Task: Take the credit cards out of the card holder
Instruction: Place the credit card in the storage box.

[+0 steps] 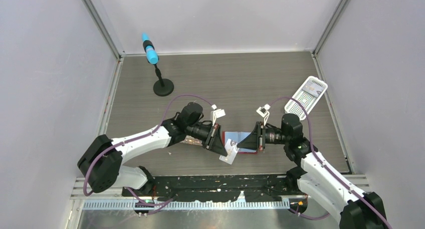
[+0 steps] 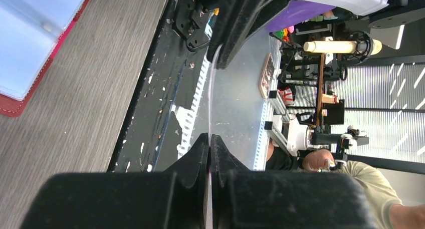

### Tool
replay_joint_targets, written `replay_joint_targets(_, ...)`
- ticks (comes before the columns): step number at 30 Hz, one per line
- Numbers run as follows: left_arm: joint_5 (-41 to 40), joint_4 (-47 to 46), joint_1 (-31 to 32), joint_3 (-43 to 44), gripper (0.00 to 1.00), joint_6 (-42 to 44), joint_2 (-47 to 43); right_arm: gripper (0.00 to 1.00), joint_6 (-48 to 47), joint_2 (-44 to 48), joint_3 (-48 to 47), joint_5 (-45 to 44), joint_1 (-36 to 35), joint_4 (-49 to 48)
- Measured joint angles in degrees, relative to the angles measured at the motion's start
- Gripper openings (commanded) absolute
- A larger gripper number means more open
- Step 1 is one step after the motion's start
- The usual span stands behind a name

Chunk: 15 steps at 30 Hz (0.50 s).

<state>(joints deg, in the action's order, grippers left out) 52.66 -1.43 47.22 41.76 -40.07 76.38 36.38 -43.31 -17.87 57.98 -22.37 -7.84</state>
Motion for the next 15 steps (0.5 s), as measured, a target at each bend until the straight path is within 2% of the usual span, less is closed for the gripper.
replay_joint_targets(1, -0.13, 0.02, -0.07, 0.00, 0.14, 0.02, 0.00, 0.05, 0.55, 0.26, 0.02, 0.04, 0.00, -0.35)
replay_joint_targets(4, -0.48, 0.09, -0.11, 0.04, 0.42, 0.42, 0.00, 0.05, 1.95, 1.55, 0.11, -0.11, -0.02, -1.62)
replay_joint_targets(5, -0.92, 0.31, -0.07, 0.15, 0.55, 0.72, -0.02, 0.05, 2.73, 2.14, 0.11, -0.63, -0.02, -2.05)
replay_joint_targets(6, -1.46, 0.85, -0.04, 0.31, 0.74, 1.05, -0.11, 0.05, 2.95, 2.29, 0.11, -0.90, -0.09, -2.36)
replay_joint_targets(7, -2.23, 1.68, -0.02, 0.46, 0.88, 1.90, -0.31, 0.05, 3.52, 2.73, 0.11, -1.68, -0.09, -2.75)
replay_joint_targets(8, -2.99, 2.73, -0.02, 0.68, 0.97, 2.29, -0.59, 0.05, 4.17, 3.23, 0.11, -2.69, -0.09, -3.15)
replay_joint_targets(15, -12.20, 15.06, -0.02, 5.16, 1.00, 7.98, -4.87, 0.05, 6.08, 5.79, 0.04, -9.22, -0.07, -3.85)
